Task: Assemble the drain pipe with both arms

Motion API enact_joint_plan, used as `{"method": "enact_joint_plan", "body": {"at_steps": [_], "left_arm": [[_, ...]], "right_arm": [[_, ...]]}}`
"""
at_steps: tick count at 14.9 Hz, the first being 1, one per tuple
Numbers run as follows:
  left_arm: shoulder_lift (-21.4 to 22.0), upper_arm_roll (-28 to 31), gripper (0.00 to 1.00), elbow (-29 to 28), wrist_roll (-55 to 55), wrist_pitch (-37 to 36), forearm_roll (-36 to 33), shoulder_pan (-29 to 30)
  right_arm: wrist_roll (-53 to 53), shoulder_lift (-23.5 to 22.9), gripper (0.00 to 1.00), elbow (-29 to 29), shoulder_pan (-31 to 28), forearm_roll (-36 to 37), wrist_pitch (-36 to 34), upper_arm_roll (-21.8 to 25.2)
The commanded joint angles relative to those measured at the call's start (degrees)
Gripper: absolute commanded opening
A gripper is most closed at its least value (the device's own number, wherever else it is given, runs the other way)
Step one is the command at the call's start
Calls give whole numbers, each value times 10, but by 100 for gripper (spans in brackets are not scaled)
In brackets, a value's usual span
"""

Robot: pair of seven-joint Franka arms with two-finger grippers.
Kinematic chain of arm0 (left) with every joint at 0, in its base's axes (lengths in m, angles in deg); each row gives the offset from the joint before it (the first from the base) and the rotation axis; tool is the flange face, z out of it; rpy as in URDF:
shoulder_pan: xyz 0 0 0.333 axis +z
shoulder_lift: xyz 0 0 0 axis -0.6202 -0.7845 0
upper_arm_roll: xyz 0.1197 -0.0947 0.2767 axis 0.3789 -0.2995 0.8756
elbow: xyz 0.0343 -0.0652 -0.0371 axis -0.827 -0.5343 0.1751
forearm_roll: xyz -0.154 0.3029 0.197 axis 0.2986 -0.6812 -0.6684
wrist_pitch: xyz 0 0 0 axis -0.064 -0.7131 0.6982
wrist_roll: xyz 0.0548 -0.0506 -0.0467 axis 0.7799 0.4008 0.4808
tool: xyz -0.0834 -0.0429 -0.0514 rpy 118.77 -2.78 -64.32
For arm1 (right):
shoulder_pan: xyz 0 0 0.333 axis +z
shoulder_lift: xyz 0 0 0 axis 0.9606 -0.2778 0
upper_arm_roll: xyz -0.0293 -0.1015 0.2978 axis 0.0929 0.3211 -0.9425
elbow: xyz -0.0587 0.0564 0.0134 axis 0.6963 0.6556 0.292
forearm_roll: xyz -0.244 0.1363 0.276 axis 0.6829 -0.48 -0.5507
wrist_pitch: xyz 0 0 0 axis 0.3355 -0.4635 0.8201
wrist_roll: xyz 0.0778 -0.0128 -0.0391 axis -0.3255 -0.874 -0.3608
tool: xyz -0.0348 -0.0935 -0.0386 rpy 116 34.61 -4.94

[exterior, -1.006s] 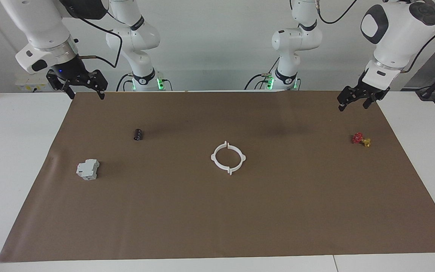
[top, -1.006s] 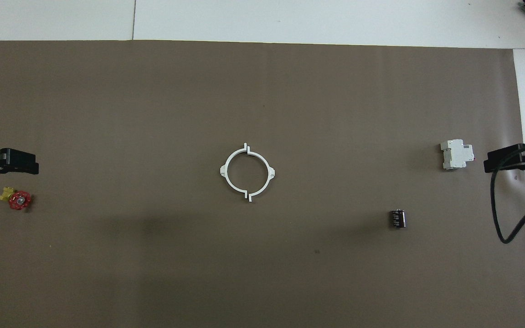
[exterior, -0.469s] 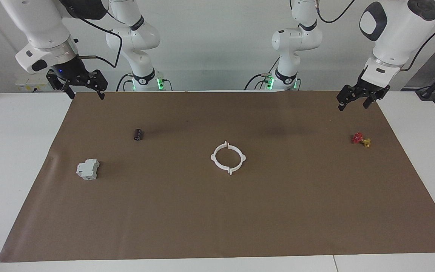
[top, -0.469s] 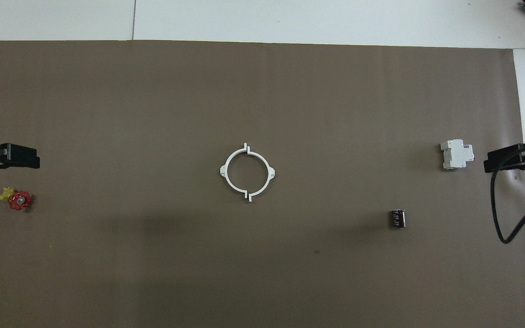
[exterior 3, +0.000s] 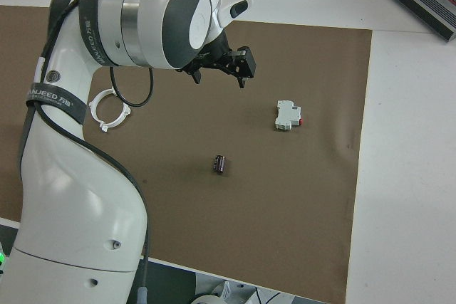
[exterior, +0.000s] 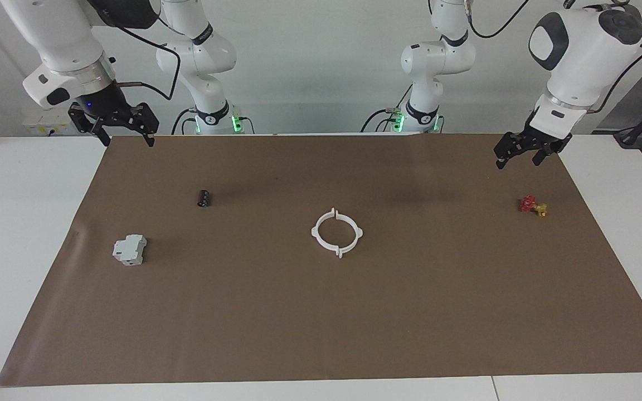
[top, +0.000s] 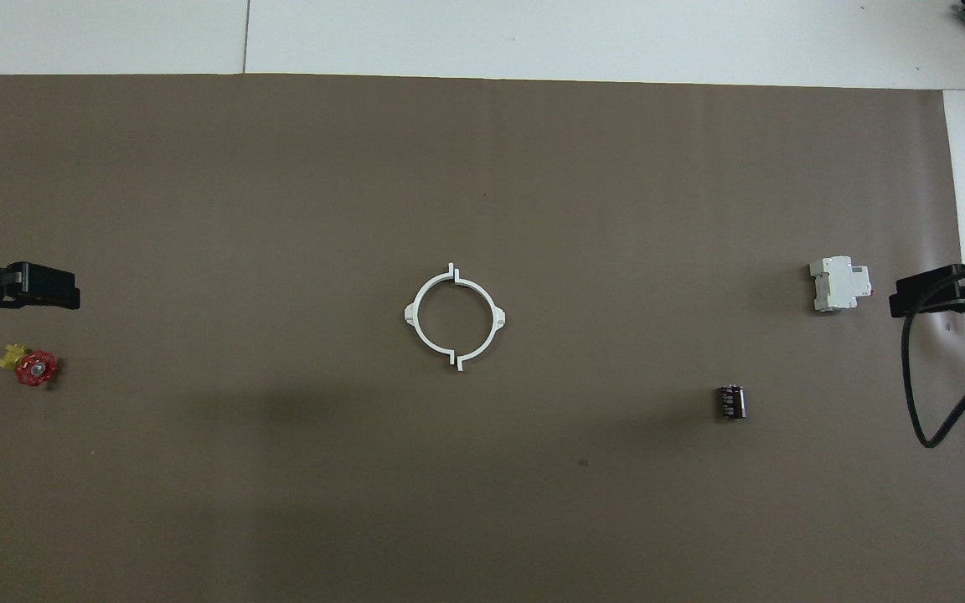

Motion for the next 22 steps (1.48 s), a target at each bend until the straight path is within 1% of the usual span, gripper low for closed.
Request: {"method": "enact_joint_plan", "body": {"at_steps": [1, 3, 4, 6, 8, 11, 13, 16, 20, 22], "left_arm": [[-40, 11, 100, 74, 6, -55, 5, -18], [-44, 9, 100, 70, 5, -59, 5, -18], [-58, 9, 100, 77, 5, -70, 5, -20], [-92, 12, 100, 109, 6, -85, 8, -36], [-91, 14, 100, 116, 7, -99, 8, -35], [-87, 15, 100, 131, 6, -94, 10, -26], [-86, 16, 100, 153, 5, -95, 7, -26], [-73, 12, 100, 152, 2, -93, 6, -15], [-81, 16, 100, 151, 1, -86, 7, -15], [-73, 11, 100, 147, -1, -85, 6, -13]], "right_arm": [[-7, 6, 100, 0, -6, -13, -12, -2], [-7, 6, 100, 0, -6, -13, -12, -2], [-7, 6, 100, 0, -6, -13, -12, -2], [-7, 6, 100, 0, -6, -13, -12, -2], [-7, 6, 100, 0, -6, -13, -12, -2], [-7, 6, 100, 0, -6, -13, -12, -2], [-7, 6, 100, 0, -6, -13, -12, -2], [-7, 6, 100, 0, -6, -13, -12, -2], [-7, 6, 100, 0, -6, -13, -12, -2], [-7, 6, 100, 0, -6, -13, -12, -2]]}}
